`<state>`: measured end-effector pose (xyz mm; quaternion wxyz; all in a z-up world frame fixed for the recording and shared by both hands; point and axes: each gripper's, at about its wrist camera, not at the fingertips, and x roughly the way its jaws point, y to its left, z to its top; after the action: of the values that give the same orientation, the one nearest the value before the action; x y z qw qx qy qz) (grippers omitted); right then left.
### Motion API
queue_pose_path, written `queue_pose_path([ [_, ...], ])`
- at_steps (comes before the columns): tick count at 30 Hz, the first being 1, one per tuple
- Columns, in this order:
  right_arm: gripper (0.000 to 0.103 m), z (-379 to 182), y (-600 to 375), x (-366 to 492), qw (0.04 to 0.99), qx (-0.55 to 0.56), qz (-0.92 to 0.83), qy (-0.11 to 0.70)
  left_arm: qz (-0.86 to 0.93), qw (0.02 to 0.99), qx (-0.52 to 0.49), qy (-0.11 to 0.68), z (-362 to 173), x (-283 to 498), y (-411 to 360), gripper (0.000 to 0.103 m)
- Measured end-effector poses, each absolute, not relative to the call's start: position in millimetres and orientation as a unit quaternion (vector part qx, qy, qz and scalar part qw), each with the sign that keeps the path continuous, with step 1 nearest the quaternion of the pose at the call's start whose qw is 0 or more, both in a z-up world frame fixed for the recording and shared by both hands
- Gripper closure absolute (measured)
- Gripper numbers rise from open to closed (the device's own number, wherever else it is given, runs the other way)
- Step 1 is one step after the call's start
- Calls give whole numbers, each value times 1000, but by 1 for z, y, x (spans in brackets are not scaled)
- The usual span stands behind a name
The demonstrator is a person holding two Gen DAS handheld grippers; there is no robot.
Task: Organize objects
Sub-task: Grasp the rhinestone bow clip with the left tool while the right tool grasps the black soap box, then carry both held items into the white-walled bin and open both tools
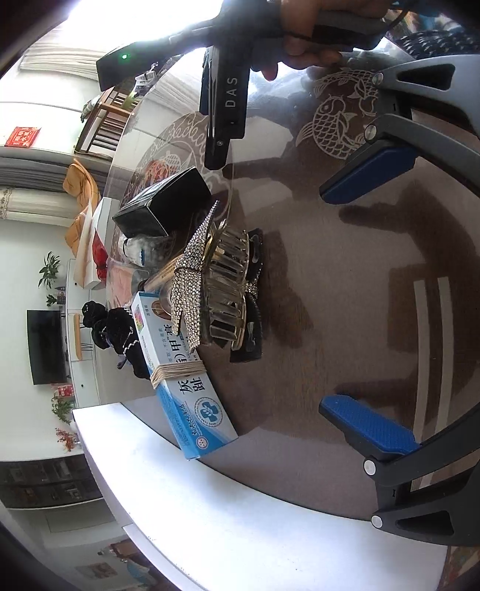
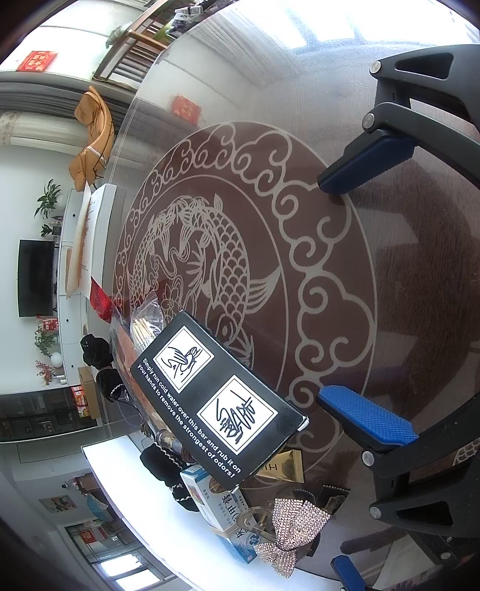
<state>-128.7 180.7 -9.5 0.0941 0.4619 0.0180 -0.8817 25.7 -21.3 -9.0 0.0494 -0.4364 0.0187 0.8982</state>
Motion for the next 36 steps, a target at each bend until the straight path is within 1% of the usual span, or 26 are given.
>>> queue_pose_path([
  [2, 0, 3, 188, -123, 113, 454, -883, -40, 904, 33, -424, 43, -8, 32, -22, 0],
  [4, 0, 17, 187, -124, 122, 444, -884, -76, 912, 16, -406, 60, -6, 40, -24, 0],
  [8, 0, 27, 161, -163, 152, 478, -858, -113, 920, 24, -389, 42, 0, 49, -33, 0],
  [12, 1, 18, 140, -206, 124, 522, -834, -131, 921, 33, -388, 30, 8, 55, -36, 0],
  [13, 8, 15, 135, -212, 122, 530, -829, -130, 920, 34, -389, 25, 10, 56, -39, 0],
  [14, 34, 11, 132, -215, 123, 541, -822, -130, 920, 36, -391, 20, 10, 57, -40, 0],
  [15, 34, 7, 131, -215, 128, 549, -815, -133, 919, 37, -393, 12, 11, 60, -43, 0],
  [16, 37, 6, 132, -212, 131, 549, -815, -134, 917, 37, -396, 4, 11, 61, -47, 0],
  [19, 39, 7, 124, -192, 139, 549, -822, -68, 911, 34, -411, -26, 5, 61, -60, 0],
  [24, 41, 7, 108, -127, 193, 550, -812, 24, 903, 31, -425, -59, -5, 65, -68, 0],
  [25, 44, 5, 106, -115, 206, 552, -807, 32, 903, 32, -424, -61, -5, 66, -67, 0],
  [29, 44, 4, 106, -80, 268, 546, -793, 32, 910, 47, -407, -65, 5, 65, -59, 0],
  [31, 44, 7, 112, -70, 258, 533, -804, 49, 911, 51, -404, -67, 12, 55, -53, 0],
  [33, 44, 11, 119, -63, 230, 510, -825, 80, 911, 50, -403, -76, 19, 36, -48, 0],
  [36, 44, 11, 134, -62, 193, 500, -839, 96, 908, 51, -406, -90, 22, -1, -38, 0],
])
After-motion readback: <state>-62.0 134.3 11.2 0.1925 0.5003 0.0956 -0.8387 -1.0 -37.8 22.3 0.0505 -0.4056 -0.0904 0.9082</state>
